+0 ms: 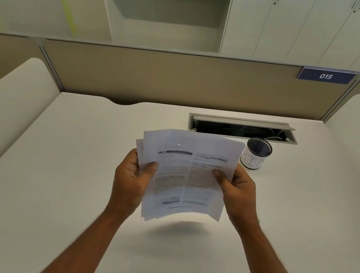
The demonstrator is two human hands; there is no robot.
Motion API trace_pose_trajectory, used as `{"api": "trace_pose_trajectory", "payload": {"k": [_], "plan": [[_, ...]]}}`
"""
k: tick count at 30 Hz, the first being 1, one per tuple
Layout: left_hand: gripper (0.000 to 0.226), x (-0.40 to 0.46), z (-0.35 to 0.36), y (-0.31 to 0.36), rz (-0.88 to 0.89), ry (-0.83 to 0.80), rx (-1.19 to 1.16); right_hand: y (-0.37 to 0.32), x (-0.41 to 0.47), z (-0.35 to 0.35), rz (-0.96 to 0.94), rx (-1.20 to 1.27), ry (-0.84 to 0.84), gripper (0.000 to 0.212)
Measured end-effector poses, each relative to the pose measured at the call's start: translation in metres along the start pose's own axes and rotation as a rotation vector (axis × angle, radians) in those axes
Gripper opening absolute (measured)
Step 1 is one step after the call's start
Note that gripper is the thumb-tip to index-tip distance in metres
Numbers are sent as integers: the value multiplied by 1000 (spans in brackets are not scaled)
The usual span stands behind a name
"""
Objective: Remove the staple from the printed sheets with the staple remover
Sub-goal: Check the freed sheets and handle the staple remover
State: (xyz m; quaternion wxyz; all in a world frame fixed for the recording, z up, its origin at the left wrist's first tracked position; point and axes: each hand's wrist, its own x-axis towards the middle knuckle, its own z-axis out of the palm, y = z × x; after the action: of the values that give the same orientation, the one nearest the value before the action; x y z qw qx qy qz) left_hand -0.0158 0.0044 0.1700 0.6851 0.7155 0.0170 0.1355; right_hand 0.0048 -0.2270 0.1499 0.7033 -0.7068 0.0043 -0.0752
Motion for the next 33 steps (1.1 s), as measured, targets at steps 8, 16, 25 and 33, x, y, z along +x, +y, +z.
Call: {"api": "trace_pose_trajectory", "payload": {"k": [8, 16, 25, 33], "plan": [[38, -15, 9, -42, -105, -26, 18, 34, -10, 5, 77, -2, -18, 38], [30, -13, 15, -48, -119, 7, 26, 36, -12, 13, 69, -24, 0, 50], [26, -11, 15, -56, -140, -13, 16, 39, -11, 16, 26, -40, 20, 38], [21, -9, 14, -62, -166, -31, 38, 51, -9, 12, 54, -24, -14, 38]]}}
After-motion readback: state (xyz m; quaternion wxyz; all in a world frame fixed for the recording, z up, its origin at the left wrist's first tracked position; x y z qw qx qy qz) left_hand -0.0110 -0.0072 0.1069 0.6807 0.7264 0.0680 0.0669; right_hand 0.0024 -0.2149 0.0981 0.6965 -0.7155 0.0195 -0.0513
